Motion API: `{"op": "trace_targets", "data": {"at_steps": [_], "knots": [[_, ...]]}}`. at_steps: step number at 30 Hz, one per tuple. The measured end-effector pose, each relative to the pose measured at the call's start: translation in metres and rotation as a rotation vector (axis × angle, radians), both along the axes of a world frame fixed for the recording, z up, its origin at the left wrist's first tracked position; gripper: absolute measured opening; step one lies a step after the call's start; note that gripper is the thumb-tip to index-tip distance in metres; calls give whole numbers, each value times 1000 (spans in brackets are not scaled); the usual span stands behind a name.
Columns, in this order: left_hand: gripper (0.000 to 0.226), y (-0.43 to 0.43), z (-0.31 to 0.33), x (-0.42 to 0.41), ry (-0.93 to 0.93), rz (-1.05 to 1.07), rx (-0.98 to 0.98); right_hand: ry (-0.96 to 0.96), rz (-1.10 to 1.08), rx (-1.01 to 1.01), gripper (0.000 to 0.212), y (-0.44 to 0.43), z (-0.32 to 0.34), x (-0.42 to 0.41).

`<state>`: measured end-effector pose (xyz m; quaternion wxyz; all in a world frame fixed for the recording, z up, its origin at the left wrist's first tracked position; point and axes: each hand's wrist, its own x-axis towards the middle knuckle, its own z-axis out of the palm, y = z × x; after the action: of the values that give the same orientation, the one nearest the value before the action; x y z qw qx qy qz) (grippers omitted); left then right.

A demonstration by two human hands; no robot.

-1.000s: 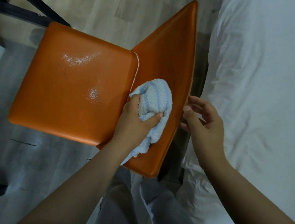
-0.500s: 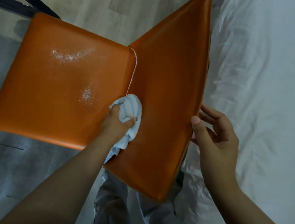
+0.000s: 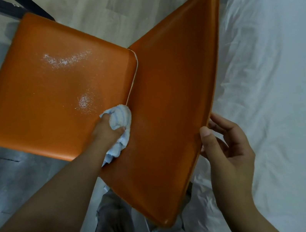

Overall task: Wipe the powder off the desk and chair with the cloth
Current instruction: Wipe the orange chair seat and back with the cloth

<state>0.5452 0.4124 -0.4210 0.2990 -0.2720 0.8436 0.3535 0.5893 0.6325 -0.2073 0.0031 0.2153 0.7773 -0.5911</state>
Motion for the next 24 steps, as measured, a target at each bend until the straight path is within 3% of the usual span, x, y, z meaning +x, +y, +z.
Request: {"op": "trace_targets", "data": {"at_steps": [9, 16, 24], "knots": [[58, 7, 122, 28, 326, 56, 197, 9, 35, -61, 31, -2, 6, -1], [57, 38, 233, 72, 402, 52, 375, -58, 91, -163, 34, 5, 15, 1], [66, 81, 245, 92, 495, -68, 170, -95, 111, -184, 31, 19, 25, 13]]}}
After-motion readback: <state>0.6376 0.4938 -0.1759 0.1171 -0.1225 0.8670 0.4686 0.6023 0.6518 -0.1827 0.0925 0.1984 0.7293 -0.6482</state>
